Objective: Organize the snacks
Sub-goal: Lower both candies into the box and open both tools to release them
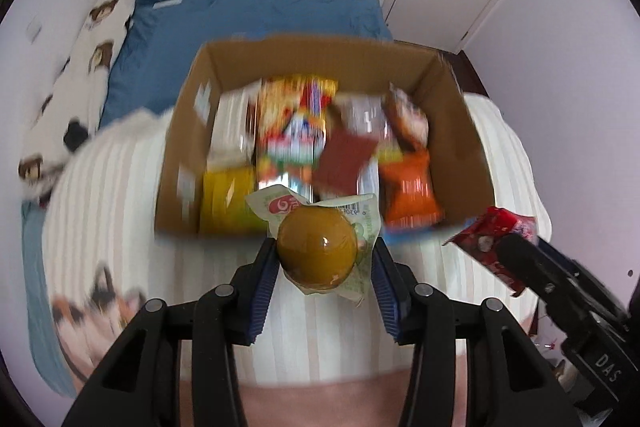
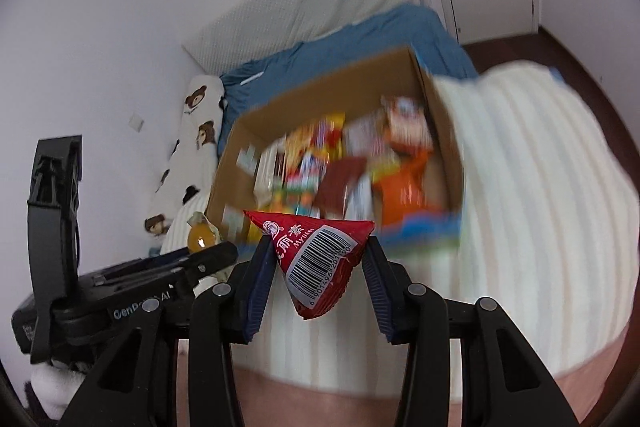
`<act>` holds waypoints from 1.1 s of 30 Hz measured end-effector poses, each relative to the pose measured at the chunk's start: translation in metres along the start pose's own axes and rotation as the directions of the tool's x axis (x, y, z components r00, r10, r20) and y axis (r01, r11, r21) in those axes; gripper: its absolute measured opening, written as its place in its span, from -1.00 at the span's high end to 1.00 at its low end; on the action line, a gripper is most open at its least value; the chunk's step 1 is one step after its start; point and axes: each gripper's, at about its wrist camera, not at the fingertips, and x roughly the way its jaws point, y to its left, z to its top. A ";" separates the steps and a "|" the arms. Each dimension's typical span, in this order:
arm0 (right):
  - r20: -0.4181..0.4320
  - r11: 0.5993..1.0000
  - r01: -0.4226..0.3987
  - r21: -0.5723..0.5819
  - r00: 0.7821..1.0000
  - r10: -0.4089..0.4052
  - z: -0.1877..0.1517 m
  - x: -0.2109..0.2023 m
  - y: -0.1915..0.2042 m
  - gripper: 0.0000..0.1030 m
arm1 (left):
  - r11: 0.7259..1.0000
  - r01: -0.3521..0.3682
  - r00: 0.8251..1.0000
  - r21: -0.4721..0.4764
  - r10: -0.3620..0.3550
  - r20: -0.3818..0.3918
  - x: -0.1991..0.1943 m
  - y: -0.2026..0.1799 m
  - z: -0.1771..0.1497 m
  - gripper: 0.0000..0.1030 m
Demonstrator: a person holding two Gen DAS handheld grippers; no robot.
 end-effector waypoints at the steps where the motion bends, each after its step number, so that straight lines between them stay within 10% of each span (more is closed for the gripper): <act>1: 0.008 1.000 0.015 -0.008 1.000 -0.015 0.016 0.004 0.000 0.09 | 1.000 -0.012 1.000 0.004 0.012 0.000 0.006 0.001 0.014 0.17; 11: -0.121 0.989 0.148 -0.001 0.982 -0.147 0.104 0.086 -0.031 0.01 | 0.996 -0.064 0.993 0.057 0.069 -0.099 0.087 0.004 0.107 0.14; 15: -0.200 0.976 0.215 0.015 0.957 -0.208 0.114 0.115 -0.042 -0.84 | 0.998 -0.051 0.987 0.033 0.056 -0.152 0.112 0.009 0.119 -0.33; 17: -0.225 0.973 0.231 -0.007 0.948 -0.227 0.114 0.123 -0.042 -0.87 | 0.998 -0.047 0.985 0.029 0.051 -0.163 0.118 0.011 0.121 -0.66; 33: -0.328 0.954 0.291 -0.076 0.896 -0.300 0.102 0.137 -0.037 -0.89 | 0.999 -0.051 0.980 -0.018 0.047 -0.193 0.113 0.025 0.106 -0.76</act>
